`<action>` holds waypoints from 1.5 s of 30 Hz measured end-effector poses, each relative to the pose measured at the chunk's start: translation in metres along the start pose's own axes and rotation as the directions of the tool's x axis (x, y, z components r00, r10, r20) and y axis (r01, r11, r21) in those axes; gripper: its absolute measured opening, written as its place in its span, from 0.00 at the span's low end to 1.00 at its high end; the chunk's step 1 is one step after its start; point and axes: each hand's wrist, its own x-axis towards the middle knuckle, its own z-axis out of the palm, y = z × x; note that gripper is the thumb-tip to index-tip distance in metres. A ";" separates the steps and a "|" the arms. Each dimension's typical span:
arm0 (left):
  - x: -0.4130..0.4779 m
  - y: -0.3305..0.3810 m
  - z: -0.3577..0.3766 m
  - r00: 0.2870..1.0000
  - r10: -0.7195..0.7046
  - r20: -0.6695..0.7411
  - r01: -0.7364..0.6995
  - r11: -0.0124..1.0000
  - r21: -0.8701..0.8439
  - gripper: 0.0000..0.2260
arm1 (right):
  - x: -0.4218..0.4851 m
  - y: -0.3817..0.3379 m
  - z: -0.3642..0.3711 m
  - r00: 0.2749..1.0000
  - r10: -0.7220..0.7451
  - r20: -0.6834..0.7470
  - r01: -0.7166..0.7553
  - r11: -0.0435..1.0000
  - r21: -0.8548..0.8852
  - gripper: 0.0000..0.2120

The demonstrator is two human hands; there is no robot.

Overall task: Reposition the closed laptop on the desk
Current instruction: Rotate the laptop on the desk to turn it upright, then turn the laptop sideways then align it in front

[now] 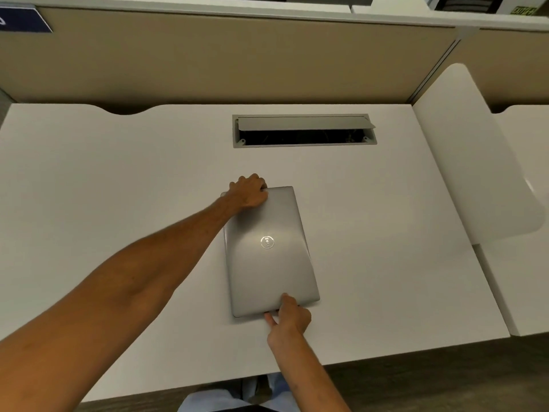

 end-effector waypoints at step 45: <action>-0.121 -0.025 0.105 0.789 -0.613 0.027 0.191 0.203 -0.960 0.23 | 0.052 -0.143 0.066 0.768 -0.416 0.487 0.608 0.233 -0.759 0.14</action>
